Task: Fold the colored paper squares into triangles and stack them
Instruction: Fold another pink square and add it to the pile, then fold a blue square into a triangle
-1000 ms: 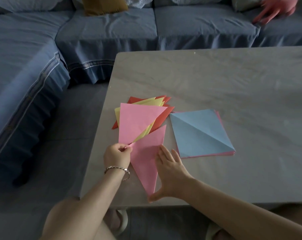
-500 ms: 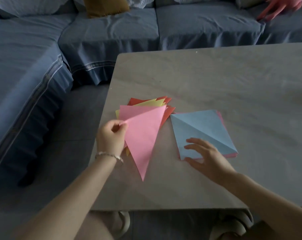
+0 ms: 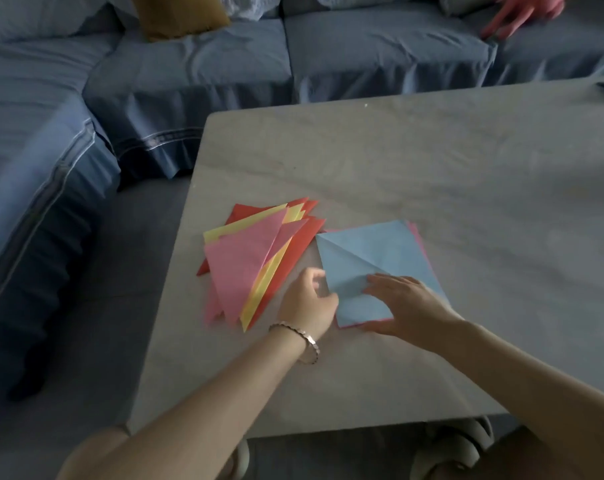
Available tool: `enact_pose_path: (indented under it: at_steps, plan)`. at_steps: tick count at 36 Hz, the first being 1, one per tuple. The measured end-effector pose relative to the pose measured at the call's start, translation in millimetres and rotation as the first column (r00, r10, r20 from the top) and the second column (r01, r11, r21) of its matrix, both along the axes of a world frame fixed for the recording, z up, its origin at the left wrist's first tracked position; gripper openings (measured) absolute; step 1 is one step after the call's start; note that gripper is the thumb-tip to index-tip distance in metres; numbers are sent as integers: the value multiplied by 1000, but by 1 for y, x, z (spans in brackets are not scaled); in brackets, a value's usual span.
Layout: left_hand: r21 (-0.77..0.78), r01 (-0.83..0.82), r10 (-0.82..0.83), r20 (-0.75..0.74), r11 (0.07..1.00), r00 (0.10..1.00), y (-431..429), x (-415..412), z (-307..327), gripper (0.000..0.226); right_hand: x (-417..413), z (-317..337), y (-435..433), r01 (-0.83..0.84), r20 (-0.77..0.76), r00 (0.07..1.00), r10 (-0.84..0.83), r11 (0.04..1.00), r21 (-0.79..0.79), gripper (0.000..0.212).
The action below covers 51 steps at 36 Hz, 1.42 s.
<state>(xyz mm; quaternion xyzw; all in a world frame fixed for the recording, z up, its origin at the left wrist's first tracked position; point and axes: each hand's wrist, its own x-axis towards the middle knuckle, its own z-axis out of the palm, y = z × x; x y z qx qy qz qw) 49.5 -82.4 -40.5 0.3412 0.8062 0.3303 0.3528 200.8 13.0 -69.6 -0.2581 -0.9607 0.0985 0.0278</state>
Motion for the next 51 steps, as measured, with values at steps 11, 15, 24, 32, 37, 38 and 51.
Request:
enact_pose_path:
  at_steps: [11,15,24,32,37,38,51]
  plan:
    - [-32,-275,266,388,961,882,7,-2,-4,21,0,6,0,55,27,998,-52,990,-131,62]
    - [-57,-308,301,437,950,848,9,0,-6,21,-1,9,4,46,80,996,-34,987,-156,60]
    - [-71,-384,375,440,921,816,12,5,-3,18,-1,9,6,33,73,997,-22,988,-149,59]
    - [-46,-284,285,276,958,918,13,13,8,18,0,12,3,38,23,999,-35,986,-164,58]
    - [-92,-251,267,265,964,927,19,19,6,38,0,12,-1,49,-80,995,-65,982,-185,63]
    - [-96,-256,273,279,962,921,20,20,5,43,0,13,-3,60,-79,994,-74,983,-174,65]
    - [-29,-385,360,422,922,832,9,-9,8,104,26,3,-14,-2,-438,898,-42,995,-100,40]
